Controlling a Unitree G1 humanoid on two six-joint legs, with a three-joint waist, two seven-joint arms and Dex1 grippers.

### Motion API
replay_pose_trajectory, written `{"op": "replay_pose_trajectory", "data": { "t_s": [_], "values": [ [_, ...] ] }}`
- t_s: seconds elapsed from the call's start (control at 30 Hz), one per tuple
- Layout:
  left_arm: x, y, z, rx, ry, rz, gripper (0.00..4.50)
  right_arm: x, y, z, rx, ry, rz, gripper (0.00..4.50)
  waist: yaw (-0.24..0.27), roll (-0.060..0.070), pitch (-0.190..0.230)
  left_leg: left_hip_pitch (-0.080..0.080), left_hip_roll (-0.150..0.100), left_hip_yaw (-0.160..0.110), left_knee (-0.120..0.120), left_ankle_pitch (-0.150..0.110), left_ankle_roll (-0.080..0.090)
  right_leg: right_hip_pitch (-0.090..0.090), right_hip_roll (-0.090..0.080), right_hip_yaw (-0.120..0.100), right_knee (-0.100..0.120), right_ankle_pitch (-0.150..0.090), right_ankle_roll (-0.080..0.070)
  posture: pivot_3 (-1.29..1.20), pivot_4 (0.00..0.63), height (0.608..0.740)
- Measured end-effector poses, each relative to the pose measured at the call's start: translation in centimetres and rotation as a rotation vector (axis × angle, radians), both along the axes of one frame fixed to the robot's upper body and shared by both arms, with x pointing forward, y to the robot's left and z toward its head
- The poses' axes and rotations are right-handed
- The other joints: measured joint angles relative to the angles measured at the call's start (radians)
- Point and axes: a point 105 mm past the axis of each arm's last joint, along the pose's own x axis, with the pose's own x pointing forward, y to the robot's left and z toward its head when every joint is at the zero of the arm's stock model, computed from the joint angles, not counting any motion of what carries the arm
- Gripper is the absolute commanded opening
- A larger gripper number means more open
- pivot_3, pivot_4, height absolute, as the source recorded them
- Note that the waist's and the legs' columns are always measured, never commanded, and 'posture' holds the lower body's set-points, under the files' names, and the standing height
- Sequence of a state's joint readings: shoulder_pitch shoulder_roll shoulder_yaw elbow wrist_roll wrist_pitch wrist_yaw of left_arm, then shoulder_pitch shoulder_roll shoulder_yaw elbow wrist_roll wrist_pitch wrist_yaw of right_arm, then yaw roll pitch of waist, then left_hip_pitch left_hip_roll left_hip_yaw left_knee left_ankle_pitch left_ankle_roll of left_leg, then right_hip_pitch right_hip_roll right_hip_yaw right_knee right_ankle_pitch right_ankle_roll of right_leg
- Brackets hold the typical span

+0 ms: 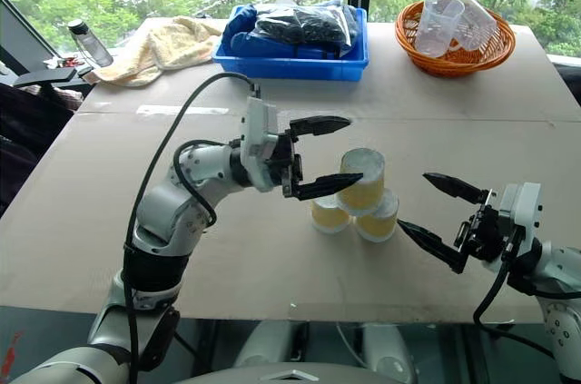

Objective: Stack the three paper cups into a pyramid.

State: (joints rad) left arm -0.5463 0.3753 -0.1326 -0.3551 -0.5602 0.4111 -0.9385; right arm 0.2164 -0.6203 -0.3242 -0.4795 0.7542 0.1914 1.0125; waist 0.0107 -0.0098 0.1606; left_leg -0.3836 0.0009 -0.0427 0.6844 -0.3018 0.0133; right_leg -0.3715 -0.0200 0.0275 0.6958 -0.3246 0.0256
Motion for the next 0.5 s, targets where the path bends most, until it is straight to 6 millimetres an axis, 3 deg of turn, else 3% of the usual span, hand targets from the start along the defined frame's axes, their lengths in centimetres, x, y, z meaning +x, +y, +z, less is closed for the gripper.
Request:
{"op": "replay_pose_trajectory", "data": {
  "t_s": [0.2, 0.27, 0.33, 0.4, 0.5],
  "values": [
    [-0.1, 2.5, 5.2, -0.142, -0.039, 0.039, 4.47, 0.2, -0.3, -0.2, 0.002, 0.012, -0.003, 4.5, -0.001, 0.0, 0.0, 0.0, 0.0, 0.0, 0.0, 0.0, 0.0, 0.0, 0.0, 0.0, 0.0, 0.0, 0.0, 0.0, 0.15, 0.74],
    [0.3, 3.5, 5.2, -0.125, -0.039, 0.09, 4.47, 0.2, -0.4, -0.3, 0.003, 0.015, -0.004, 4.5, -0.004, 0.0, 0.0, 0.0, 0.0, 0.0, 0.0, 0.0, 0.0, 0.0, 0.0, 0.0, 0.0, 0.0, 0.0, 0.0, 0.15, 0.74],
    [1.5, 6.0, 3.4, -0.038, 0.0, 0.225, 4.47, 0.3, -0.6, -0.4, -0.001, 0.019, -0.004, 4.5, -0.015, 0.001, 0.0, 0.002, 0.0, 0.0, -0.001, 0.0, 0.0, 0.001, 0.001, 0.001, 0.0, 0.0, 0.0, 0.0, 0.15, 0.74],
    [2.2, 8.4, -0.2, 0.045, 0.098, 0.353, 4.47, 0.4, -1.1, -0.9, -0.003, 0.04, -0.018, 4.5, -0.024, 0.002, 0.0, 0.003, 0.0, 0.0, -0.002, 0.0, 0.0, 0.001, 0.0, 0.001, 0.0, 0.0, 0.0, 0.0, 0.15, 0.74],
    [2.1, 10.6, -5.7, 0.13, 0.247, 0.478, 4.47, 0.5, -1.7, -1.8, -0.014, 0.072, -0.028, 4.5, -0.022, 0.001, 0.001, 0.002, 0.0, -0.001, -0.002, 0.0, 0.0, 0.001, 0.0, 0.001, -0.001, 0.0, 0.0, 0.0, 0.15, 0.74]
  ]
}}
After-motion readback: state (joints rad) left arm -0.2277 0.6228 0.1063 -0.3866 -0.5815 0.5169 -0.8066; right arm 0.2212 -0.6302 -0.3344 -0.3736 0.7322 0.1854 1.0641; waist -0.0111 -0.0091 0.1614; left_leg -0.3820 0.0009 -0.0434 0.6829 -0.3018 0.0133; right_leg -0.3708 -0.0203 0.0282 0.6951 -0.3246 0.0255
